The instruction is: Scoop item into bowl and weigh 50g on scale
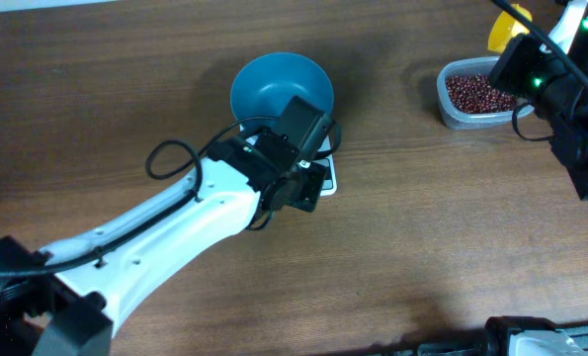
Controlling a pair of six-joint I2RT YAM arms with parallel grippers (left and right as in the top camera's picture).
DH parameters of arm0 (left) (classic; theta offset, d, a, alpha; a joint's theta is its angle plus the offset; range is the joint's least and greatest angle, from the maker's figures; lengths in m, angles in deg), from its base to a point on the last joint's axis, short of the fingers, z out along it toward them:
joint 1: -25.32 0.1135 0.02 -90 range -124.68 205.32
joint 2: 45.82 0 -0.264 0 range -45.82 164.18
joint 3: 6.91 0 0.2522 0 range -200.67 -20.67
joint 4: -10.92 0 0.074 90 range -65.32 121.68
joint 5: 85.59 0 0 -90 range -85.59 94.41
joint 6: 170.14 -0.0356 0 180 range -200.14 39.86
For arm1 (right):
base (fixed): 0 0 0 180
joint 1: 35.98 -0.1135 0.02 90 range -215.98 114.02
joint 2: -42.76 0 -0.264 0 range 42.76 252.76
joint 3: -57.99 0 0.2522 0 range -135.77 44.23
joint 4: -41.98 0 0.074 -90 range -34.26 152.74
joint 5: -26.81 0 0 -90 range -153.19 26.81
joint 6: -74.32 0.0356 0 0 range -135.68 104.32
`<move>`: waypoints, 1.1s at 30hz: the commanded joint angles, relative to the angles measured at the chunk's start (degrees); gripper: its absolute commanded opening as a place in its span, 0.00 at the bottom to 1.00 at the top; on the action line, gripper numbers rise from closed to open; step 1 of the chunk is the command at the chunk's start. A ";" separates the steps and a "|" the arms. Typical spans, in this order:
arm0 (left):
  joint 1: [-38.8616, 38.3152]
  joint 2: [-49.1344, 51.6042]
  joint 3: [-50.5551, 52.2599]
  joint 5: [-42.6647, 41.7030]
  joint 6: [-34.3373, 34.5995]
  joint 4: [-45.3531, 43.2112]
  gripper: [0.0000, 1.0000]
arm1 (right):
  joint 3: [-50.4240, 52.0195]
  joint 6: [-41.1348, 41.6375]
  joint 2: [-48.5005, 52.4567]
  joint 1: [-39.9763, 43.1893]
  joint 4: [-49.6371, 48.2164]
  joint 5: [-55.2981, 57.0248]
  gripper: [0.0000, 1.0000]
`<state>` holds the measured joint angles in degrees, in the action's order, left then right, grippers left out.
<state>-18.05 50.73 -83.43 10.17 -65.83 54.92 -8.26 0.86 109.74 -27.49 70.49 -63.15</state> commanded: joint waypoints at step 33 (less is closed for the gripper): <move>3.28 -14.86 0.04 8.87 2.67 5.09 0.00 | -0.35 -0.24 0.28 0.26 -0.17 0.68 0.04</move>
<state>-16.48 41.03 -83.43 17.45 -65.85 56.86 -8.26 0.81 109.96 -27.49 70.42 -63.15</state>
